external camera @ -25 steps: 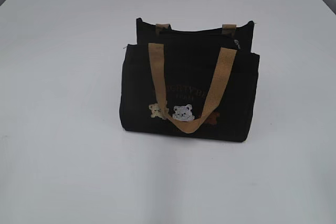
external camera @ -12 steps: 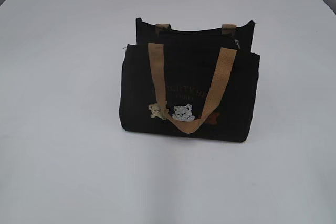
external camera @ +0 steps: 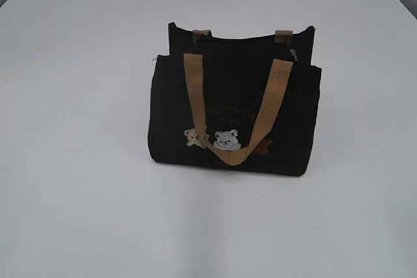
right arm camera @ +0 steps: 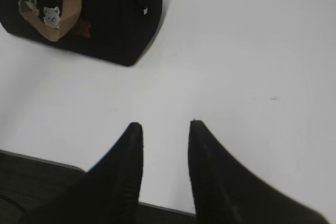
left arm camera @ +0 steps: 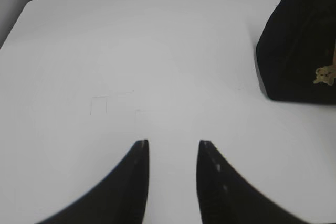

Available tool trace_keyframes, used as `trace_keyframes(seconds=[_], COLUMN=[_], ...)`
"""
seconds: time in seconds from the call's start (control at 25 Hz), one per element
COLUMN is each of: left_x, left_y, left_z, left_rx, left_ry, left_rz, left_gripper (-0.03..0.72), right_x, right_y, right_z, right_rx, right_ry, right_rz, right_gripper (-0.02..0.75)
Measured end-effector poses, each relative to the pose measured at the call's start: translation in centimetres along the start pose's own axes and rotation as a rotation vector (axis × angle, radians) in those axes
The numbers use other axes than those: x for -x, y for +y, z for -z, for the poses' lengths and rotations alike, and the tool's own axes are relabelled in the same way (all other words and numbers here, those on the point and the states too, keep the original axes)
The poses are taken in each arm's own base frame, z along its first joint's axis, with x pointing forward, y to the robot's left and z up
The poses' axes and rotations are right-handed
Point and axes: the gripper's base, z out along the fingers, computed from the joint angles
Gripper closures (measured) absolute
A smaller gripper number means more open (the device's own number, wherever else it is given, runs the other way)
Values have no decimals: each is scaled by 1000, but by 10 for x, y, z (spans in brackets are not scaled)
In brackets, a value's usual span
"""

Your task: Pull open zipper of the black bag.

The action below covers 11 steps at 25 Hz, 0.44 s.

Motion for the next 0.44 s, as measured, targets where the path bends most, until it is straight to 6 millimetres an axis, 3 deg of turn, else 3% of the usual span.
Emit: trace_keyframes(seconds=[0.44], left_x=[0], left_y=[0], left_z=[0], left_rx=[2], left_ry=[0], left_rz=[1], left_gripper=[453], right_x=[0], right_y=[1], right_z=[0], right_rx=[2], right_ry=[-3], right_rz=[-8], right_gripper=[496])
